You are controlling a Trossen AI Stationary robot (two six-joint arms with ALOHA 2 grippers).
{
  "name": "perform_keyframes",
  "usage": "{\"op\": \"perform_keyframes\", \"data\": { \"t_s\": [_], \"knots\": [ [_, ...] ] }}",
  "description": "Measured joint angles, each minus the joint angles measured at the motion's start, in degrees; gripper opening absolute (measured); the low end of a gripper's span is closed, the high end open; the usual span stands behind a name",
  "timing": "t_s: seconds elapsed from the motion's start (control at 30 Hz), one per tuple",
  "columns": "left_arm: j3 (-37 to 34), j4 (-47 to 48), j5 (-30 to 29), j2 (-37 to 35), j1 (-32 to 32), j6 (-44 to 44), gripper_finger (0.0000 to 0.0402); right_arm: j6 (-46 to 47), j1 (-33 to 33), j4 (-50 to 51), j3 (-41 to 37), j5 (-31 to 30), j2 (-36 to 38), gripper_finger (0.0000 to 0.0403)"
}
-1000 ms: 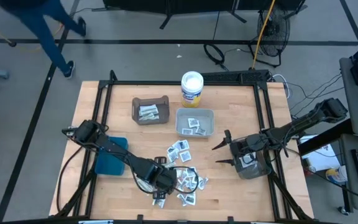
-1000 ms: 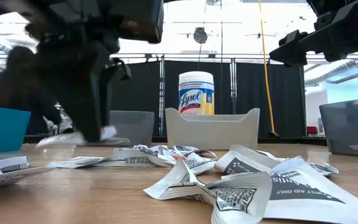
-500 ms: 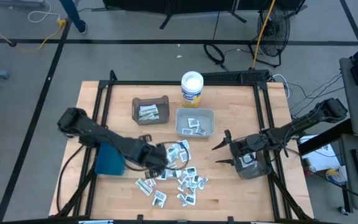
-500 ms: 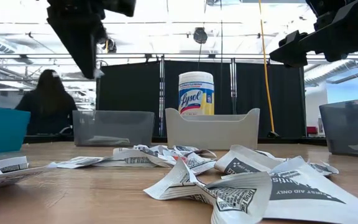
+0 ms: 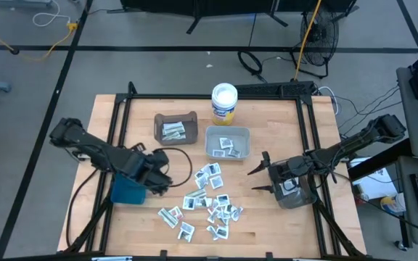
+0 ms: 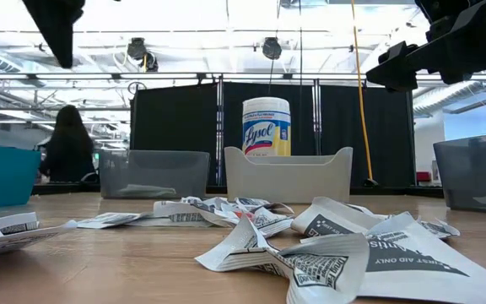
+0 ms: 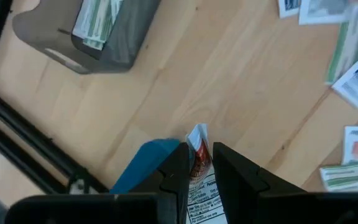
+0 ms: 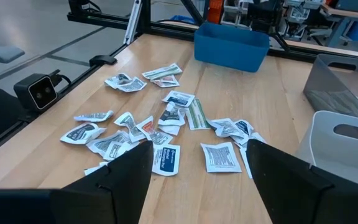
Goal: Pick & Place First Aid Supplies
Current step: Put the orange ointment pack into the blue bin
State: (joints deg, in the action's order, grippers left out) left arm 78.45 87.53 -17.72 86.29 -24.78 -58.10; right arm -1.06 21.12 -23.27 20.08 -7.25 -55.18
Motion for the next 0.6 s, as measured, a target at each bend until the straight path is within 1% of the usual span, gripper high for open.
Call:
{"op": "perform_keyframes", "data": {
  "t_s": [0.13, 0.3, 0.6],
  "knots": [
    [-5.28, -0.25, -0.03, -4.03, -2.0, -5.31, 0.0074, 0.0, 0.0, 0.0, 0.0, 0.0, 0.0, 0.0254],
    [-13.72, -1.61, 2.67, -9.73, -4.41, -12.03, 0.0074, 0.0, 0.0, 0.0, 0.0, 0.0, 0.0, 0.0254],
    [-27.84, -10.24, 3.77, -21.3, -8.13, -20.91, 0.0074, 0.39, 0.0, -0.02, 0.0, 0.0, 0.0, 0.0254]
  ]
}}
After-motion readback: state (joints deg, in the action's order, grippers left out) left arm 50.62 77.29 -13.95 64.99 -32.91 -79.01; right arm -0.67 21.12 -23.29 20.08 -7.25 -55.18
